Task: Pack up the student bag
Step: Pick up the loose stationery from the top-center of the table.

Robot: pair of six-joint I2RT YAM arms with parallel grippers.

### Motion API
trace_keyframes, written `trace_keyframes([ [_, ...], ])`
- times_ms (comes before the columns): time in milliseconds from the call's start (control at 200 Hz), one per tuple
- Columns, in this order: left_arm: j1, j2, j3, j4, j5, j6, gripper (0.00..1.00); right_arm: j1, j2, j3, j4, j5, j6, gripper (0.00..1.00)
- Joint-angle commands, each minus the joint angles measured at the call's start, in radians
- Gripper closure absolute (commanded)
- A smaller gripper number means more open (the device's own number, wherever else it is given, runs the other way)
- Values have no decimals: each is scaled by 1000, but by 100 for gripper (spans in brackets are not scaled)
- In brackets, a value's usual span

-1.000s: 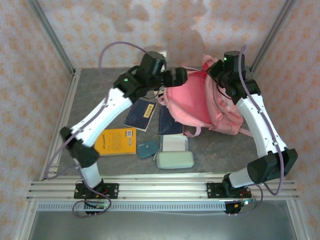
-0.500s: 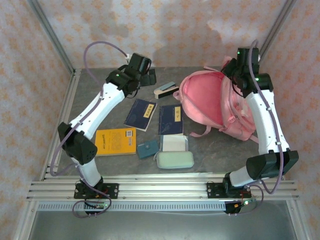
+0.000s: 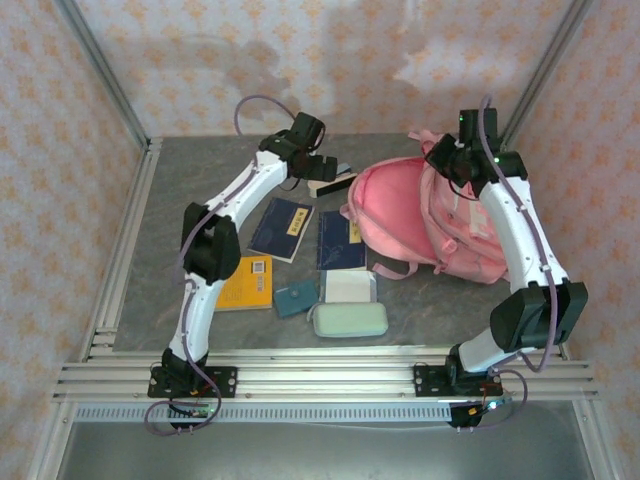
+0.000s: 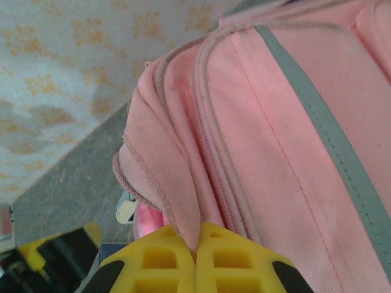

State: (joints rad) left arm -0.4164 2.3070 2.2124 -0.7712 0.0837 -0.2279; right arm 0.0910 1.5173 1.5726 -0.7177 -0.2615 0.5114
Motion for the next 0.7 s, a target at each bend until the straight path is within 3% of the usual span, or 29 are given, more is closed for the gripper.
trace_keyframes([
  [0,11,58,98,-50,44,36,0,-8,-41,-38,-26,31,49,100],
  [180,16,170,130,-2,170,8,0,-9,-78,-76,-40,65,33,100],
  [475,22,292,226,9,73,-39,0,-8,-85,-85,-49,0,57,100],
  [696,4,301,192,8,147,-50,0,-8,-19,-17,-74,-61,20,100],
])
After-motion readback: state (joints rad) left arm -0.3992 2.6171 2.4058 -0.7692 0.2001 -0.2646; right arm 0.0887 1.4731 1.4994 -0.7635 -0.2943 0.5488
